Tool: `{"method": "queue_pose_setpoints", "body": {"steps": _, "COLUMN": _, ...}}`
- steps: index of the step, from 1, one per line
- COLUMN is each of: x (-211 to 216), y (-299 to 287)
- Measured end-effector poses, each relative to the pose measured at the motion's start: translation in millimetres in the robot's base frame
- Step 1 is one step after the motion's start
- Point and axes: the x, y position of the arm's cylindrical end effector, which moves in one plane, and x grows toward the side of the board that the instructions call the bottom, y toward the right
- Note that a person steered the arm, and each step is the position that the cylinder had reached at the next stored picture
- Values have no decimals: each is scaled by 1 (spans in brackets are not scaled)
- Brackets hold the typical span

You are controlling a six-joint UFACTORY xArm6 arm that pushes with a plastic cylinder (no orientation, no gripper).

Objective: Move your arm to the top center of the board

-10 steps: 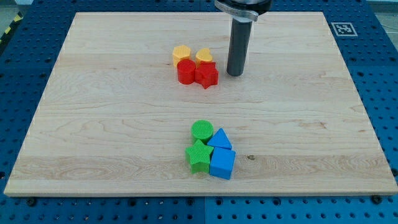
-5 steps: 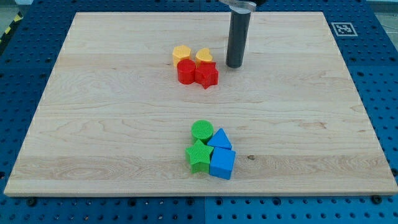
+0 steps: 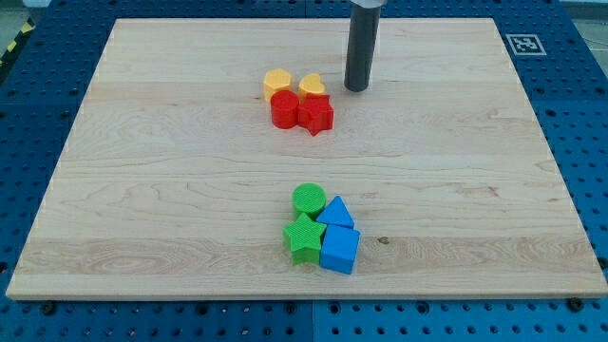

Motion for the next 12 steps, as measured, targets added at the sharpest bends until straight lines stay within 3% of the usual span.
{"method": "queue_pose_setpoints", "body": {"steps": 12, "x": -55, "y": 0}}
